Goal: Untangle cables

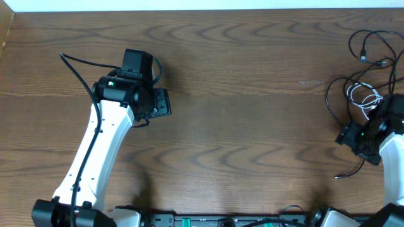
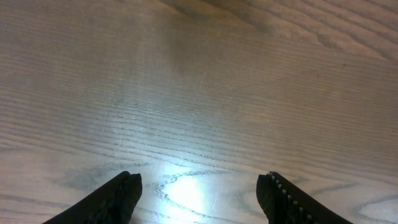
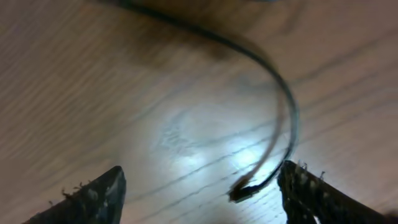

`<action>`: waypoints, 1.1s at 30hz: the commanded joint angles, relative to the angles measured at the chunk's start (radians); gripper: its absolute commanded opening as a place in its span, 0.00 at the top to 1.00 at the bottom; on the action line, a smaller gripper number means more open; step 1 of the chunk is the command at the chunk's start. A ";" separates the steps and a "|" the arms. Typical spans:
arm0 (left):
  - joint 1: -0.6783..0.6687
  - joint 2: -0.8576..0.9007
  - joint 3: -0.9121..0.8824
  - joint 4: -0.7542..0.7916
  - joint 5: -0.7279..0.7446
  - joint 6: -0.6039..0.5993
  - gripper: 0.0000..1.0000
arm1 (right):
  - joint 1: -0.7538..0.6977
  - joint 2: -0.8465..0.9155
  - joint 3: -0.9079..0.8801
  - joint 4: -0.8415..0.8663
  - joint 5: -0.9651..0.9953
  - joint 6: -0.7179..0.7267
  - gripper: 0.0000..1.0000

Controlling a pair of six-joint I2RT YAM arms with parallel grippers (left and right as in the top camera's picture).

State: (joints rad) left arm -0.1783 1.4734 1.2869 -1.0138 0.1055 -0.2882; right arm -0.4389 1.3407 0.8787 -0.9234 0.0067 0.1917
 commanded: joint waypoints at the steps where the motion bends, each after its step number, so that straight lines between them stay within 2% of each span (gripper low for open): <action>1: 0.003 -0.003 -0.011 -0.003 -0.002 -0.005 0.35 | -0.001 -0.004 -0.008 0.024 0.177 0.108 0.22; 4: 0.003 -0.003 -0.011 -0.002 -0.002 -0.005 0.35 | -0.027 0.005 -0.022 0.043 0.200 0.183 0.21; 8: 0.003 -0.003 -0.011 -0.002 -0.002 -0.005 0.35 | -0.102 0.051 -0.074 0.121 0.138 0.182 0.20; 11: 0.003 -0.003 -0.011 -0.002 -0.002 -0.005 0.35 | -0.172 0.156 -0.083 0.143 0.091 0.173 0.21; 17: 0.003 -0.003 -0.011 0.002 -0.002 -0.005 0.35 | -0.176 0.274 -0.099 0.217 0.091 0.175 0.31; 22: 0.003 -0.003 -0.011 0.005 -0.002 -0.005 0.35 | -0.176 0.288 -0.103 0.234 0.088 0.175 0.81; 23: 0.003 -0.003 -0.011 0.005 -0.002 -0.005 0.35 | -0.175 0.287 -0.103 0.234 0.077 0.175 0.99; 26: 0.003 -0.003 -0.011 0.005 -0.002 -0.005 0.35 | -0.175 0.286 -0.079 0.227 0.015 0.174 0.99; 28: 0.003 -0.003 -0.011 0.005 -0.002 -0.005 0.35 | -0.175 0.266 0.004 0.176 -0.066 0.165 0.99; 29: 0.003 -0.003 -0.011 0.006 -0.002 -0.005 0.35 | -0.175 0.253 0.074 0.138 -0.112 0.145 0.99; 30: 0.003 -0.003 -0.011 0.006 -0.002 -0.005 0.35 | -0.175 0.241 0.224 0.053 -0.130 0.136 0.99; 33: 0.003 -0.003 -0.011 0.008 -0.002 -0.005 0.35 | -0.168 0.241 0.498 -0.057 -0.117 0.034 0.99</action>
State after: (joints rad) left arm -0.1783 1.4734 1.2854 -1.0054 0.1055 -0.2882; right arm -0.6094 1.6096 1.2091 -0.9546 -0.0895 0.3153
